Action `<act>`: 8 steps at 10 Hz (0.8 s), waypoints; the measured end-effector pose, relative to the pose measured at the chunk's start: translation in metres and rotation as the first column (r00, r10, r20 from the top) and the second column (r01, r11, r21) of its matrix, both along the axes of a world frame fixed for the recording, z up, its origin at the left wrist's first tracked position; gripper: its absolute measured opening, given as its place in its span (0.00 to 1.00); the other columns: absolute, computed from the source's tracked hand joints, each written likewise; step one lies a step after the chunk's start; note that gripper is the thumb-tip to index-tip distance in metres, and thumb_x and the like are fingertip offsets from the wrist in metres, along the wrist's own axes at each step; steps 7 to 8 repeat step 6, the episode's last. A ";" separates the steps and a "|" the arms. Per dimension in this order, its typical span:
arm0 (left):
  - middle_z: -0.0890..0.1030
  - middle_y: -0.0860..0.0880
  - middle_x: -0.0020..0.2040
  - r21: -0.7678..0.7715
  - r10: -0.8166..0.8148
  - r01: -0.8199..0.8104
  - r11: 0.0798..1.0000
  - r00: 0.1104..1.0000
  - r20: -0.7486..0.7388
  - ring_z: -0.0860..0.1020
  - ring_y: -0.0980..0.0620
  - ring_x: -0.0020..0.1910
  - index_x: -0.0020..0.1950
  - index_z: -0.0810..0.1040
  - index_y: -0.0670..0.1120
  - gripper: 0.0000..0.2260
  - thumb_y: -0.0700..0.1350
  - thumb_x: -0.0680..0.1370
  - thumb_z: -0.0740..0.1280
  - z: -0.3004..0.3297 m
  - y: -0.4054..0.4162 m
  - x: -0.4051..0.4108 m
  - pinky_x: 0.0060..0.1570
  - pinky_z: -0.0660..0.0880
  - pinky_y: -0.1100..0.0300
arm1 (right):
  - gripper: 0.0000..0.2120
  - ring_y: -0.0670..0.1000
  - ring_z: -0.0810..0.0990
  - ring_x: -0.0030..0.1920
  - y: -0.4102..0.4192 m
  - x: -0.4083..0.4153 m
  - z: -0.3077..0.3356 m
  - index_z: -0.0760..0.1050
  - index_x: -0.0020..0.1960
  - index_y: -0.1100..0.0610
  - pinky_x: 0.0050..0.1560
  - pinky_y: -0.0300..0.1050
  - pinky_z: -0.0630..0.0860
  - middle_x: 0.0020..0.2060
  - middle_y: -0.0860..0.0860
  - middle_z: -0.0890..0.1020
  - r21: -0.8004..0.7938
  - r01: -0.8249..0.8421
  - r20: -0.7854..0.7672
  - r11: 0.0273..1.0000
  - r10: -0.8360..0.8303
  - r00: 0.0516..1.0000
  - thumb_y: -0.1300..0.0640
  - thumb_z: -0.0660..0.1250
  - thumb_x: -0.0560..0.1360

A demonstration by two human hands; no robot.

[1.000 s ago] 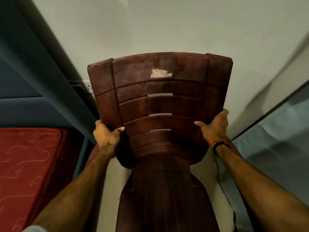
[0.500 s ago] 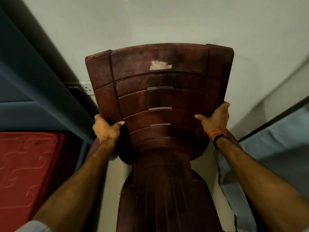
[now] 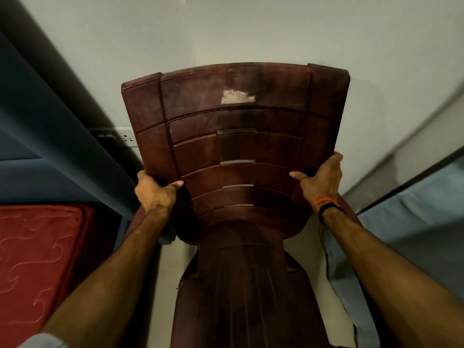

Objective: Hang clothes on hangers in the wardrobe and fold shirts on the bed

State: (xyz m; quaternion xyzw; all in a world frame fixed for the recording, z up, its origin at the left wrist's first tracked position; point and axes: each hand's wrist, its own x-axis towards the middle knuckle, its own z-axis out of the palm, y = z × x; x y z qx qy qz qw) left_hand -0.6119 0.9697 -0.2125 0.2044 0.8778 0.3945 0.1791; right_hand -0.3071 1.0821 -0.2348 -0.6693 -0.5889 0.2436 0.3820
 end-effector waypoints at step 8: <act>0.75 0.38 0.67 -0.099 -0.167 0.171 0.980 0.985 0.048 0.74 0.39 0.65 0.70 0.68 0.38 0.39 0.50 0.66 0.81 0.080 -0.050 0.031 0.66 0.73 0.48 | 0.45 0.64 0.64 0.70 -0.061 0.016 0.100 0.55 0.74 0.67 0.69 0.54 0.64 0.70 0.64 0.65 -0.215 -0.130 0.169 0.968 0.168 0.971 0.56 0.78 0.69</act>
